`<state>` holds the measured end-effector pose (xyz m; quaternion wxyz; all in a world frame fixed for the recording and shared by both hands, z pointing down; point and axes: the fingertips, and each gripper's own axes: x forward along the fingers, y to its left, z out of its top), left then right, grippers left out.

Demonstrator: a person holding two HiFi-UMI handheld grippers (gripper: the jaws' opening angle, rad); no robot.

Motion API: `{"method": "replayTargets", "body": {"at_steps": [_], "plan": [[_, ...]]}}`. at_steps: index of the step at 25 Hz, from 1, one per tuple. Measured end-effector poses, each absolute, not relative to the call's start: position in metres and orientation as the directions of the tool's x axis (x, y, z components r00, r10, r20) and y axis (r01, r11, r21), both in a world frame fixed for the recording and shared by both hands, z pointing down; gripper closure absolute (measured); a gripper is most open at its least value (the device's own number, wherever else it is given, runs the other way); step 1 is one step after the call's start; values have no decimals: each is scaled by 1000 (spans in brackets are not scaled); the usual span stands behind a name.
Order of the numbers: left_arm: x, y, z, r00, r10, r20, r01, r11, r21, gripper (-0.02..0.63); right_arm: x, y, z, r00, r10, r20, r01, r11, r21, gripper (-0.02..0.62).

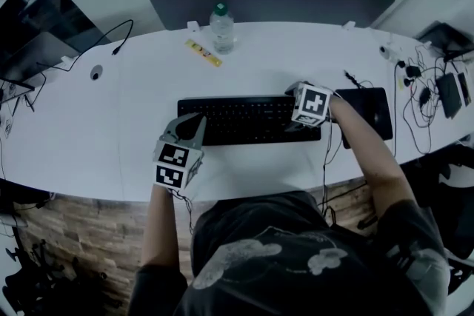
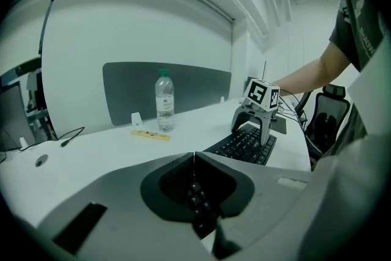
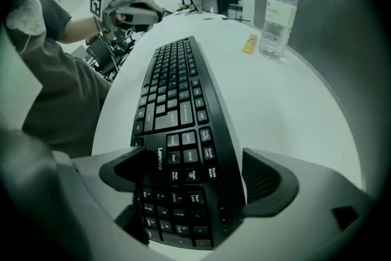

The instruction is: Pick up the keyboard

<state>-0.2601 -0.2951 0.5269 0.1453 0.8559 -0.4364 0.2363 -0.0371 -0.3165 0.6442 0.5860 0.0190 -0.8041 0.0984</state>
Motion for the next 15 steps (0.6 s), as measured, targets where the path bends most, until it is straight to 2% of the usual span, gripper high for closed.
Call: {"method": "replayTargets", "body": {"at_steps": [5,11,15], "plan": [[-262,-301,533,521,-661,540,-805,-591,53,603,-38,-314,651,-262,134,956,-130,976,-173,106],[-261,-302,540,531,-641,554,-793,-606,59,603,-38,-312,653,-393,127,911,-116,976,-186,106],[-259,-301,541,537,-632,559,-788,-612,64,603,-34,-314,650,-361,136,923,-128,973,-194,106]]}}
